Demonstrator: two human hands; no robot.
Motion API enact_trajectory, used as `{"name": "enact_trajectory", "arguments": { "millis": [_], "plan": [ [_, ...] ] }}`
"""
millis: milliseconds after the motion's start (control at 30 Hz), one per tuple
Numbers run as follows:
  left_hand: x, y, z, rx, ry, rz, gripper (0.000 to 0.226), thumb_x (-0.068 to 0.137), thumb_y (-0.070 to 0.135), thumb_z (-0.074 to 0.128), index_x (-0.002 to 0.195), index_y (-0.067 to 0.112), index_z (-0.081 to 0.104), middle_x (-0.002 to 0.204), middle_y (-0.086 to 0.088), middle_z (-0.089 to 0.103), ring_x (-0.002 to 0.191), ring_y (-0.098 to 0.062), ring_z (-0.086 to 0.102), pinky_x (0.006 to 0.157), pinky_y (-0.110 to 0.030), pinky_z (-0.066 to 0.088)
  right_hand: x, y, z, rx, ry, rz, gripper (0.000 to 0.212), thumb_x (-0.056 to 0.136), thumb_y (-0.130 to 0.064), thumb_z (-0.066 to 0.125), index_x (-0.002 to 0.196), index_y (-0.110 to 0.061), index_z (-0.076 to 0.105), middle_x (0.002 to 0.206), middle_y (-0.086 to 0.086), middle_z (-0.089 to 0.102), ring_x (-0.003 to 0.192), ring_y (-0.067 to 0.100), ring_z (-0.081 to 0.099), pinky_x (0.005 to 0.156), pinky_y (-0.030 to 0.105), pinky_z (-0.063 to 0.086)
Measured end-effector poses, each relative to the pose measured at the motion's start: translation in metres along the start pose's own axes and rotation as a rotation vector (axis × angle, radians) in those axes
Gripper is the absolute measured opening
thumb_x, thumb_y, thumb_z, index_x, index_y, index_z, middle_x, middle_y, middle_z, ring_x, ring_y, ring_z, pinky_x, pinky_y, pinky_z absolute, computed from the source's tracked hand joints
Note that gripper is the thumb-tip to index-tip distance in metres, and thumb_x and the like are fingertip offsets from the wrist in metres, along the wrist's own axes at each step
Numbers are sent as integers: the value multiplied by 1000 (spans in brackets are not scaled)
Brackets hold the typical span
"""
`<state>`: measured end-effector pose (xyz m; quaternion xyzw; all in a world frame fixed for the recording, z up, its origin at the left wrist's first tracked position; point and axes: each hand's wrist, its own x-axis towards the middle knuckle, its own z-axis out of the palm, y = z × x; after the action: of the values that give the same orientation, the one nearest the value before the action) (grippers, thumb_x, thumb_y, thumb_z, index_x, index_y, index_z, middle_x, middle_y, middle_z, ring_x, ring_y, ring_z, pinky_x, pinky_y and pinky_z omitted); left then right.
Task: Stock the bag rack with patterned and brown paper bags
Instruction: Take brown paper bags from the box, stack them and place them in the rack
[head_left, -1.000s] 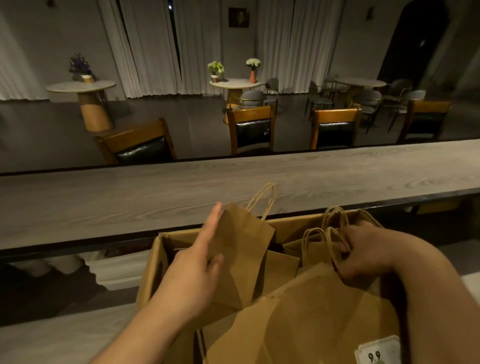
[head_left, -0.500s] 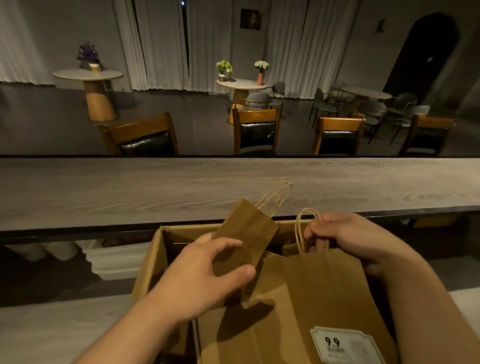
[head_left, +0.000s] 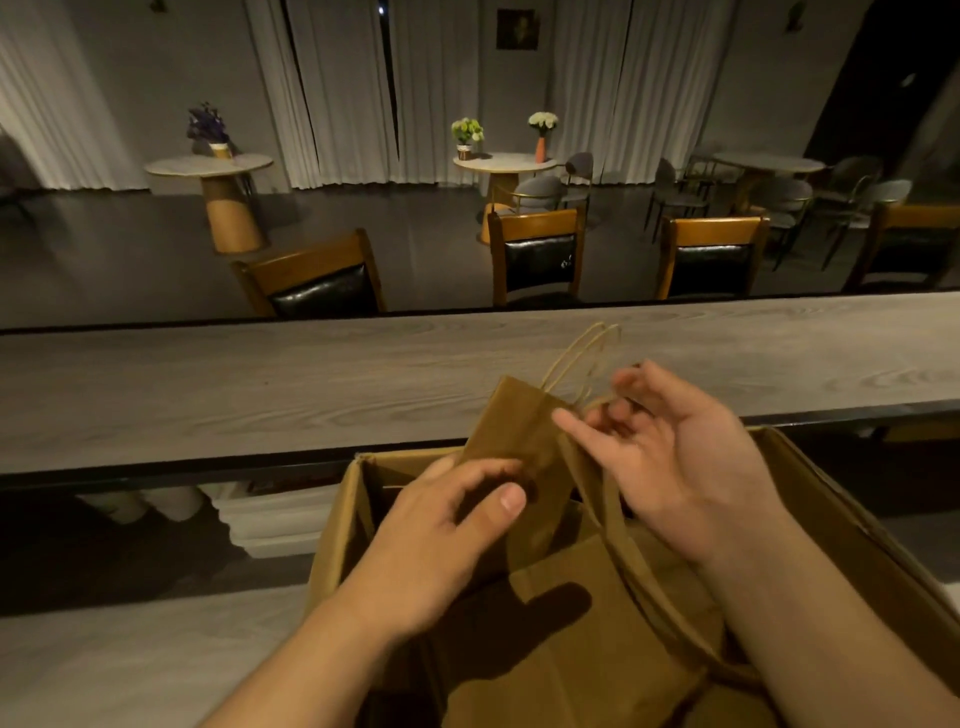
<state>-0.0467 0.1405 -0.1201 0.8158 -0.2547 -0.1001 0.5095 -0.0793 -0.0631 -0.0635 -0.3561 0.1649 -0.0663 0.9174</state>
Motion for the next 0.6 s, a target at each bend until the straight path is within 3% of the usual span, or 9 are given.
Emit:
{"name": "enact_trajectory", "arguments": {
  "millis": [67, 133, 233, 300, 400, 500, 567, 600],
  "plan": [
    [0, 1, 1, 14, -32, 15, 74, 65, 96, 50, 127, 56, 59, 128, 32, 55, 123, 10, 51, 107, -24, 43, -2, 15, 1, -40, -173, 62, 46, 95, -32, 58, 126, 1, 66, 105, 15, 69, 110, 32, 69, 111, 54, 47],
    [1, 2, 3, 100, -33, 2, 74, 62, 87, 67, 129, 61, 48, 133, 31, 49, 124, 15, 46, 104, -15, 39, 0, 22, -3, -94, -324, 129, 62, 90, -33, 60, 143, 0, 54, 130, 19, 69, 129, 36, 62, 120, 51, 38],
    [1, 7, 7, 200, -30, -37, 92, 58, 77, 68, 142, 51, 41, 136, 29, 42, 121, 12, 43, 100, -11, 36, 4, 22, -6, -111, -456, 152, 75, 86, -30, 64, 152, -3, 43, 146, 20, 60, 140, 35, 54, 123, 46, 32],
    [3, 9, 7, 191, -22, -63, 91, 59, 75, 66, 142, 42, 49, 136, 27, 42, 125, 5, 43, 96, -11, 37, 5, 25, -7, -86, -502, 129, 66, 87, -28, 61, 146, -2, 49, 140, 19, 64, 136, 36, 58, 120, 47, 38],
    [5, 7, 9, 117, -33, -25, 66, 71, 70, 68, 131, 44, 63, 141, 28, 46, 128, 9, 44, 104, -15, 36, 7, 37, -8, -42, -462, 119, 44, 89, -23, 57, 127, -2, 61, 108, 17, 69, 116, 36, 69, 111, 52, 49],
    [8, 2, 11, 192, -34, -7, 32, 84, 49, 77, 115, 41, 74, 129, 29, 54, 120, 16, 46, 91, -1, 34, 6, 38, -7, -111, -382, 72, 34, 90, -20, 57, 118, -3, 64, 96, 14, 69, 105, 34, 71, 105, 49, 55],
    [8, 1, 12, 225, 35, -28, 14, 89, 41, 75, 103, 37, 76, 114, 23, 60, 103, 9, 57, 83, -5, 45, 2, 28, -4, -315, -344, -74, 24, 95, -21, 56, 113, -8, 65, 92, 7, 70, 98, 27, 72, 96, 42, 60],
    [7, 0, 12, 221, 83, -58, 11, 91, 40, 73, 101, 38, 74, 109, 20, 62, 95, 3, 62, 82, -15, 52, 1, 21, -4, -550, -289, -202, 18, 99, -22, 56, 110, -14, 66, 90, -1, 71, 94, 19, 71, 89, 33, 61]
  ]
}}
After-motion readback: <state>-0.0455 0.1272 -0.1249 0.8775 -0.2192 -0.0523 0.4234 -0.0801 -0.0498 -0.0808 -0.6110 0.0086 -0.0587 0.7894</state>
